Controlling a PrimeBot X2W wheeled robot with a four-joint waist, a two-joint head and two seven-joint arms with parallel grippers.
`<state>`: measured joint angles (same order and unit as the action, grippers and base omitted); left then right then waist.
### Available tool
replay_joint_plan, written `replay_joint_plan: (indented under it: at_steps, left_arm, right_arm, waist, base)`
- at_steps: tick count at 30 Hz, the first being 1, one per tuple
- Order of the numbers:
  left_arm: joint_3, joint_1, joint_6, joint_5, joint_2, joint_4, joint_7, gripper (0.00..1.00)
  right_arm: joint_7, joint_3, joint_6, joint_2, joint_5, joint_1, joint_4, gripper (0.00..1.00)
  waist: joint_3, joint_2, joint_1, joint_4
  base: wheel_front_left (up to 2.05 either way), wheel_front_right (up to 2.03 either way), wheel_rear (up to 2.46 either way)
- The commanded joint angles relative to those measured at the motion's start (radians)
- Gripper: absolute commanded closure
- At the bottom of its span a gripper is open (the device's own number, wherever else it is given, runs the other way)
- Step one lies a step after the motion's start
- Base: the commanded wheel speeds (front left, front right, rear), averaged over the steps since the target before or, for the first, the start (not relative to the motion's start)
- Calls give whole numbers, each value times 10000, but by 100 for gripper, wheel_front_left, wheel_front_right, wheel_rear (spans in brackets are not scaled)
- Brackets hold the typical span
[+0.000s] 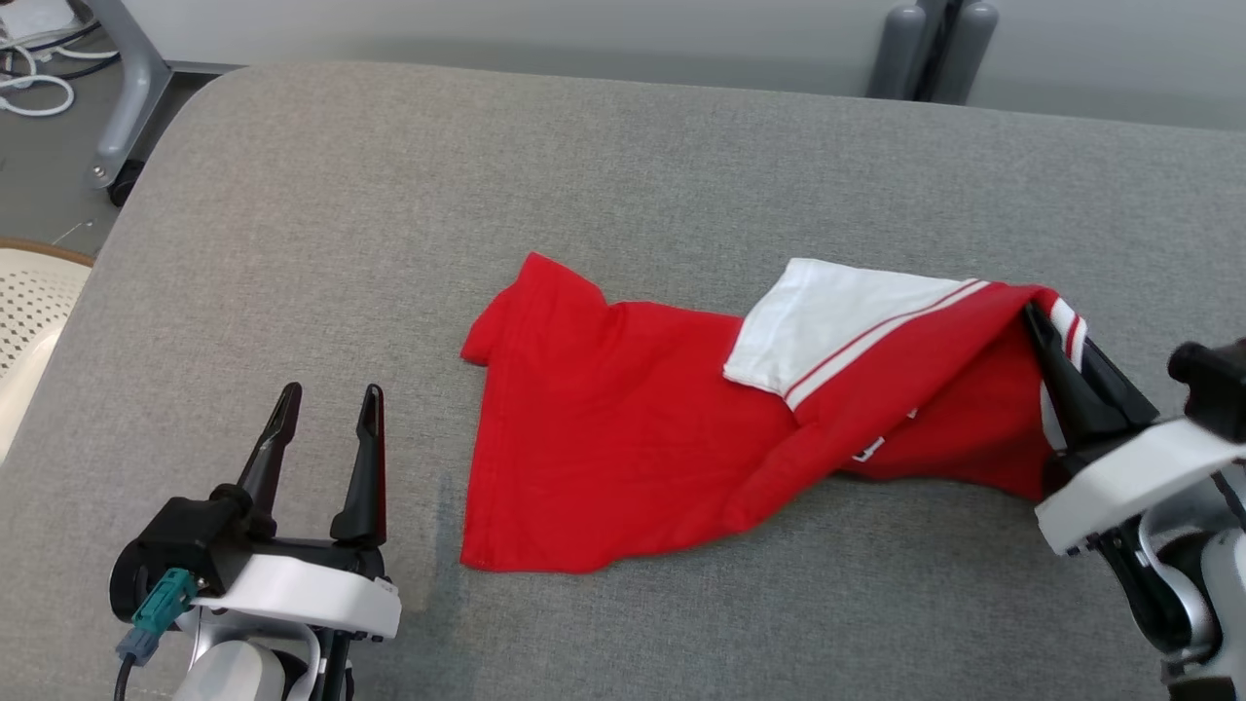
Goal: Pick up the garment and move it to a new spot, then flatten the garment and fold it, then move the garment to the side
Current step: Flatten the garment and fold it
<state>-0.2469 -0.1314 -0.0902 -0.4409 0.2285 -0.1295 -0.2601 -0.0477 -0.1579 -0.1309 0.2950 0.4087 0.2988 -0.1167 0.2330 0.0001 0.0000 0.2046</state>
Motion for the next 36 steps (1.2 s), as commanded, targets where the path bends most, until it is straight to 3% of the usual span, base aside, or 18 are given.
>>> replay_joint_plan:
  at_steps: [1,9,13,14,15,16,17,24,36]
  left_arm:
    - [37,-1,-11,52,45,55,-54,0]
    - [126,206,-69,45,162,149,-62,0]
    - [187,253,-116,1,238,188,-47,0]
    - [185,294,-133,-5,248,201,-41,0]
    - [185,294,-133,-5,248,201,-41,0]
    - [193,351,-145,-17,267,209,-27,0]
    - [196,397,-151,-31,287,222,-21,0]
    - [295,781,-303,-119,362,340,15,0]
    - [251,1644,-588,-177,443,576,135,0]
  right_arm:
    - [104,335,3,-64,-169,-457,220,100]
    - [237,1966,3,-1089,-290,-2839,543,100]
    - [475,1986,3,-1434,-188,-3280,-13,100]
    - [565,1938,3,-1468,-129,-3291,-191,91]
    - [565,1938,3,-1468,-129,-3291,-191,91]
    - [653,1867,3,-1478,-104,-3256,-344,66]
    - [728,1791,3,-1489,-79,-3223,-487,0]
    - [1315,1881,3,-1413,-220,-3092,-611,0]
    - [957,2342,3,-1474,-1117,-3279,1299,0]
  waist:
    - [-59,-1,0,-170]
    - [-216,-1,0,-723]
    - [-307,-1,0,-971]
    - [-337,-1,0,-1018]
    - [-337,-1,0,-1018]
    - [-366,-1,0,-1068]
    - [-398,-1,0,-1113]
    - [-813,-1,0,-1412]
    - [-1698,-1,0,-1703]
  base:
    - [0,0,0]
    - [0,0,0]
    - [0,0,0]
    - [0,0,0]
    - [0,0,0]
    - [0,0,0]
    - [0,0,0]
    - [0,0,0]
    - [0,0,0]
